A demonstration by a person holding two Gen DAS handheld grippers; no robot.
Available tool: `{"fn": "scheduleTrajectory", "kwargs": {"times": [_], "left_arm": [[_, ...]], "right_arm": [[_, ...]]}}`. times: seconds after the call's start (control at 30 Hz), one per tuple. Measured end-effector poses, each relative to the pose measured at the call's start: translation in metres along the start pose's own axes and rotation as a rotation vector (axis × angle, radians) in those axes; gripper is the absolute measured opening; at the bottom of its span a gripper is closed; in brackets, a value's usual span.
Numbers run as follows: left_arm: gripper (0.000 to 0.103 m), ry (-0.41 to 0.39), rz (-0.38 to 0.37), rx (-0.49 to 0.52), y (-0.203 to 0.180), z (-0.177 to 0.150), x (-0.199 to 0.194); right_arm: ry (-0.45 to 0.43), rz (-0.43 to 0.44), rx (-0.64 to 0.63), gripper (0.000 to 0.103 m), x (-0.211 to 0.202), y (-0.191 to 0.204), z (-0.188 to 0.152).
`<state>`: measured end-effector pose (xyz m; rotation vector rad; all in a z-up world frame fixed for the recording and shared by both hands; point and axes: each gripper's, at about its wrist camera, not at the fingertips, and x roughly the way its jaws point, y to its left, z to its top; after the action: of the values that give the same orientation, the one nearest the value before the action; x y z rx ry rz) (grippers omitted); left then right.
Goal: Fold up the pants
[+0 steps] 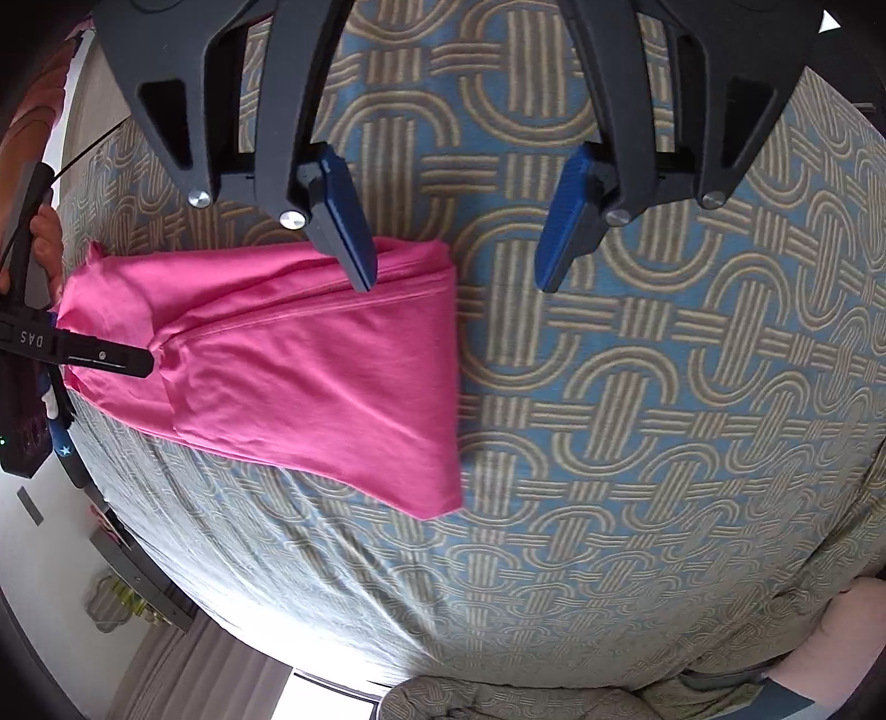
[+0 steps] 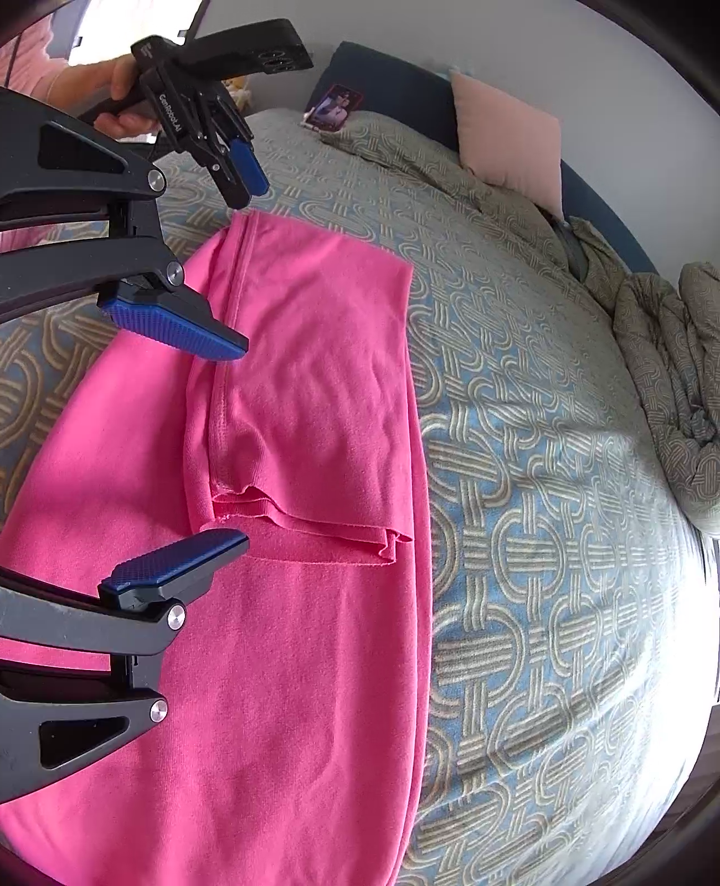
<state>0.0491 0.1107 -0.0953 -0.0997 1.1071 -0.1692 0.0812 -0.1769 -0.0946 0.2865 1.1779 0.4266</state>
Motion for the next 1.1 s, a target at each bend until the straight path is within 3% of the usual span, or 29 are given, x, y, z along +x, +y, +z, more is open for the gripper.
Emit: {"fn": "scheduleTrajectory", "kwargs": {"times": [0.17, 0.23, 0.27, 0.37, 0.4, 0.5, 0.63, 0.77, 0.83, 0.9, 0.97, 1.1], "left_arm": [[0.060, 0.030, -0.051, 0.007, -0.005, -0.005, 0.009], [0.060, 0.033, -0.037, 0.039, -0.014, -0.006, 0.012], [0.060, 0.032, -0.032, 0.047, -0.016, -0.006, 0.013], [0.060, 0.025, -0.043, 0.031, -0.014, -0.001, 0.014], [0.060, 0.019, -0.044, 0.015, -0.012, 0.002, 0.013], [0.060, -0.011, -0.041, -0.027, 0.000, 0.010, 0.006], [0.060, -0.037, -0.025, -0.025, 0.006, 0.016, -0.001], [0.060, -0.043, -0.025, -0.002, -0.001, 0.023, 0.001], [0.060, -0.041, -0.044, 0.014, -0.010, 0.025, 0.003], [0.060, -0.038, -0.059, 0.040, -0.020, 0.027, 0.006], [0.060, -0.032, -0.065, 0.071, -0.032, 0.027, 0.009], [0.060, -0.018, -0.085, 0.111, -0.048, 0.029, 0.015]], "right_arm": [[0.032, 0.049, 0.087, 0.065, 0.014, -0.016, 0.008], [0.031, 0.075, 0.125, 0.065, 0.016, -0.020, 0.009], [0.029, 0.083, 0.134, 0.059, 0.015, -0.021, 0.009], [0.048, 0.100, 0.158, 0.010, 0.013, -0.025, 0.006], [0.059, 0.112, 0.164, 0.010, 0.012, -0.026, 0.004], [0.092, 0.150, 0.130, 0.010, 0.008, -0.023, -0.004], [0.126, 0.055, 0.066, 0.012, 0.002, -0.021, -0.012], [0.072, -0.023, 0.099, 0.016, -0.012, -0.034, -0.003], [0.051, -0.009, 0.128, 0.019, -0.016, -0.041, 0.005], [0.044, 0.015, 0.148, 0.035, -0.015, -0.045, 0.013], [0.058, 0.062, 0.148, 0.044, -0.006, -0.047, 0.021], [0.081, 0.171, 0.230, 0.054, 0.018, -0.063, 0.038]]}}
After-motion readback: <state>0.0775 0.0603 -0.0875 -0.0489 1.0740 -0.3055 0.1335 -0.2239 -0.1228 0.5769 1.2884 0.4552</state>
